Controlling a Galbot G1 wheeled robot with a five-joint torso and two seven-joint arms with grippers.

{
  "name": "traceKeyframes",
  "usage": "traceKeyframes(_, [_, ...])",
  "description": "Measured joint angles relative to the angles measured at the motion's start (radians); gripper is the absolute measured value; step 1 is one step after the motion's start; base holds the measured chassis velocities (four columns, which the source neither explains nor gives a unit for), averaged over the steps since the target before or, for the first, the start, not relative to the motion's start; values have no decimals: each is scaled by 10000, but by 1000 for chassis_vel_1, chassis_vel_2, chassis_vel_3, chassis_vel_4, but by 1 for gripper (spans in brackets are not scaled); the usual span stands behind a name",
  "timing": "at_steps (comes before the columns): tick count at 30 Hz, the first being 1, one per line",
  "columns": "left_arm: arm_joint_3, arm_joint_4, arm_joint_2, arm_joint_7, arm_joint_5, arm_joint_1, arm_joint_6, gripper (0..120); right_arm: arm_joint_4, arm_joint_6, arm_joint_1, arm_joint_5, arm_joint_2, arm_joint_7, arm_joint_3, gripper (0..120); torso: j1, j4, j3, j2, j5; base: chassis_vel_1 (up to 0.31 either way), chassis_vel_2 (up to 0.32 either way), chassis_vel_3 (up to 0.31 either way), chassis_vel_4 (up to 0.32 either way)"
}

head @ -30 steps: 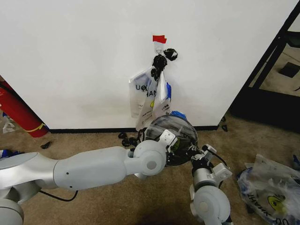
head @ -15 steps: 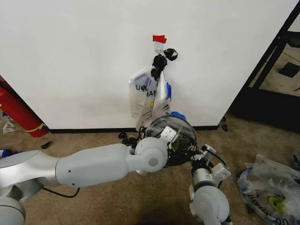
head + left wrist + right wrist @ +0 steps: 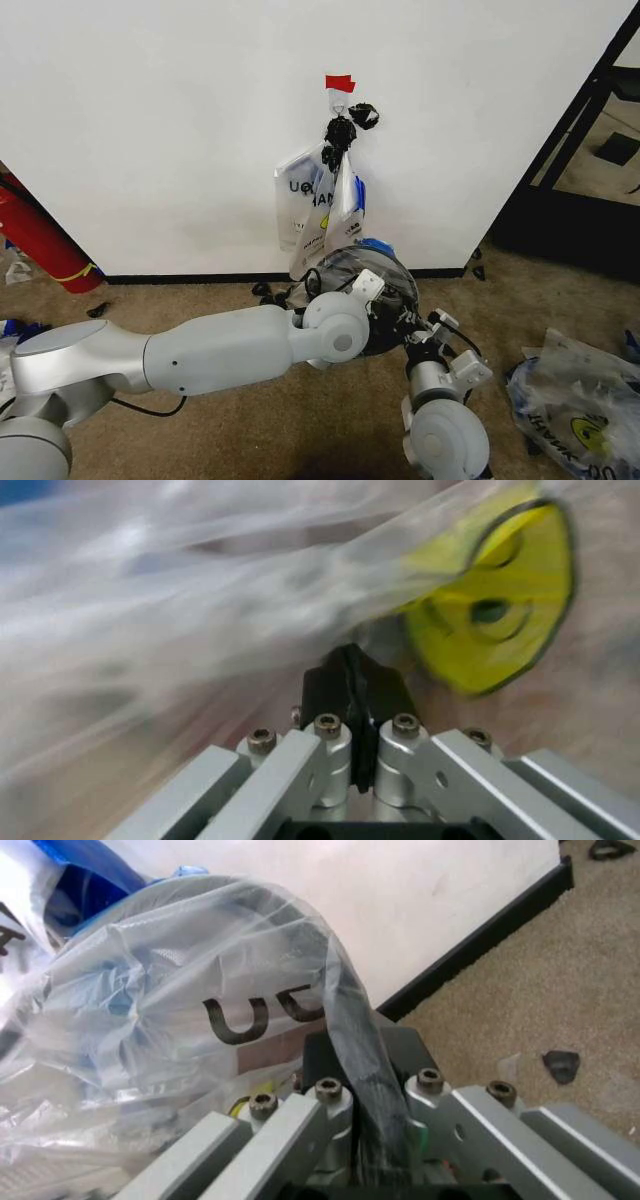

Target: Pick up the garbage bag from the wall and place it over the trash bin.

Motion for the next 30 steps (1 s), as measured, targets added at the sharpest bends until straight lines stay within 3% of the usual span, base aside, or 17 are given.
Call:
traceKeyframes(10, [-215,-387,57,-77,-151,-80,0,0,-38,0,22,-5,29,17,-9,0,0,-3,0,0,0,0,0,0,0])
traceKeyframes(16, [-114,336,-400,-114,153,-26,0,0,121,0,-61,-5,46,17,-99,0,0,-5,0,0,-1,0,0,0,0])
traceKeyframes(30, [96,893,-323,-62,535,52,0,0,159,1,-69,-12,-26,-8,-161,0,0,-3,0,0,0,0,0,0,0])
